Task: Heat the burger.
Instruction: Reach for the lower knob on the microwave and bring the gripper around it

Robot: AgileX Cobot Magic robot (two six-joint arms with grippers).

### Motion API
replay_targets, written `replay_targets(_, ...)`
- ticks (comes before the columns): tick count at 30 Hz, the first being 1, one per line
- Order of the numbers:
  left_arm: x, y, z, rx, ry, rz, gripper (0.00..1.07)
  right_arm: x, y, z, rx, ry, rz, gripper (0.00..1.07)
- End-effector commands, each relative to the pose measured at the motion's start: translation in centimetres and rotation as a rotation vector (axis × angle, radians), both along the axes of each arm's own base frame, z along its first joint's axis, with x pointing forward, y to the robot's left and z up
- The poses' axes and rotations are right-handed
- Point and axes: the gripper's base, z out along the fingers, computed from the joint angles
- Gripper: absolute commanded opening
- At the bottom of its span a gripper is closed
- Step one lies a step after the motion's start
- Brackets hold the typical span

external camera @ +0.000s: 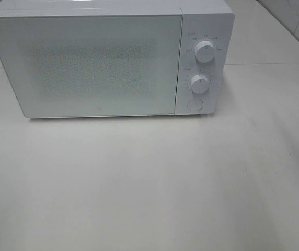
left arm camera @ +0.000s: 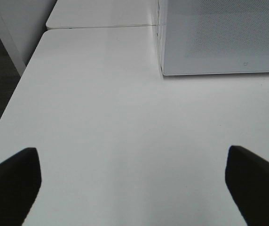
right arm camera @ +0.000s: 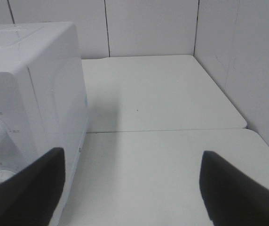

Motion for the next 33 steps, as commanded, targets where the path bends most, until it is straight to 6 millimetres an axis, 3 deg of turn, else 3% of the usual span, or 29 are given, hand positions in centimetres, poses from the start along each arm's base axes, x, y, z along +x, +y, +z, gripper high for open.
replay_targets(1, -0.3, 0.0, 0.0, 0.001, -0.032, 0.001, 1.0, 0.2, 1.2, -0.4, -0.063, -0.006, 0.013, 0.76)
replay_targets(15, -0.3, 0.0, 0.0, 0.001, -0.032, 0.001, 1.0, 0.6, 5.2, -2.4, -0.1, -0.048, -0.034, 0.76)
replay_targets(17, -0.3, 0.0, 0.0, 0.001, -0.032, 0.001, 1.0, 0.5, 6.8, -3.4, -0.115, -0.043, -0.01, 0.76)
replay_targets(25, -0.3, 0.0, 0.0, 0.001, -0.032, 0.001, 1.0, 0.0, 8.8, -5.0, -0.117, -0.025, -0.058, 0.76)
replay_targets(33, -0.3, 0.0, 0.0, 0.001, -0.032, 0.001, 1.0, 0.1, 11.3, -5.4, -0.118, -0.031, -0.026, 0.76)
